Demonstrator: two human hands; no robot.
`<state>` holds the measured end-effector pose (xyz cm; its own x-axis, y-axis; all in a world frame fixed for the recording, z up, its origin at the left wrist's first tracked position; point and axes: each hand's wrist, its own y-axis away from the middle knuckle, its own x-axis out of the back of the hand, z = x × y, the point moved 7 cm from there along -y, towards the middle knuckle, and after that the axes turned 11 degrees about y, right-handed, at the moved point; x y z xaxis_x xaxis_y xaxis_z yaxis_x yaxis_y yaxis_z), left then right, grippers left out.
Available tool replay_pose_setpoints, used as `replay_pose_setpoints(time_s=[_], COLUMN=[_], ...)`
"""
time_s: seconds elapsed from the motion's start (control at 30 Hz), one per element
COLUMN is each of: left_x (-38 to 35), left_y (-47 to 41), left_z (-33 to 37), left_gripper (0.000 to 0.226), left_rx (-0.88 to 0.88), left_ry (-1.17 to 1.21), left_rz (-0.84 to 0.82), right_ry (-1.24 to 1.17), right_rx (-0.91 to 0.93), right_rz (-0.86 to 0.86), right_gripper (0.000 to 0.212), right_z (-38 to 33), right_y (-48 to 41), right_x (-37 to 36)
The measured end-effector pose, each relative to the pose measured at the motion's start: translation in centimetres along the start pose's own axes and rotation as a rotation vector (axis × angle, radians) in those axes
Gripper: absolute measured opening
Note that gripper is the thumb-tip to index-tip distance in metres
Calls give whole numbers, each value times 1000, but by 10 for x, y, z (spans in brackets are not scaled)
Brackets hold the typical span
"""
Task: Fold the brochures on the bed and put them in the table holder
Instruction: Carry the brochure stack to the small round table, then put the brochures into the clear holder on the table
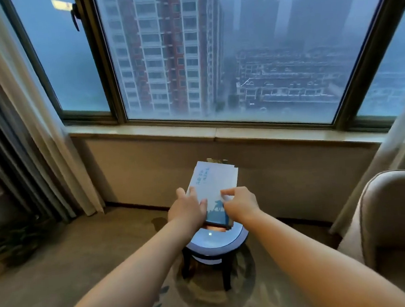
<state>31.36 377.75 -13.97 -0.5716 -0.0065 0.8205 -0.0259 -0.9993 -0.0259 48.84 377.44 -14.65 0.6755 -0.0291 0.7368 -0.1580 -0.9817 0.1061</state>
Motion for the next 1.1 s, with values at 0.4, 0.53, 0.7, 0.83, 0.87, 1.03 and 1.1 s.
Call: replay_pose_setpoints(time_s=[0.4, 0.53, 0.7, 0.83, 0.87, 1.03, 1.1], left_x=[-117, -151, -189, -225, -234, -283, -305], left_y=[-207, -249, -283, -305, -310, -333, -338], left_z=[-24, -32, -55, -81, -88, -126, -142], left_gripper=[83, 94, 92, 94, 95, 96, 95], left_rx=[114, 194, 228, 257, 269, 329, 346], left_ry=[186, 153, 97, 66, 65, 85, 94], left_rz=[-218, -264, -321, -384, -393, -414, -432], right_ry=[-33, 4, 6, -22, -24, 1, 13], right_rx=[-26, -59, -124, -199, -214, -286, -313], right_rz=[-135, -195, -278, -301, -310, -361, -354], right_gripper=[37, 41, 46, 53, 55, 58, 59], right_z=[91, 115, 137, 159, 164, 189, 200], right_y=[-230, -280, -314, -329, -334, -354, -361], right_x=[-53, -71, -107, -138, -146, -186, -201])
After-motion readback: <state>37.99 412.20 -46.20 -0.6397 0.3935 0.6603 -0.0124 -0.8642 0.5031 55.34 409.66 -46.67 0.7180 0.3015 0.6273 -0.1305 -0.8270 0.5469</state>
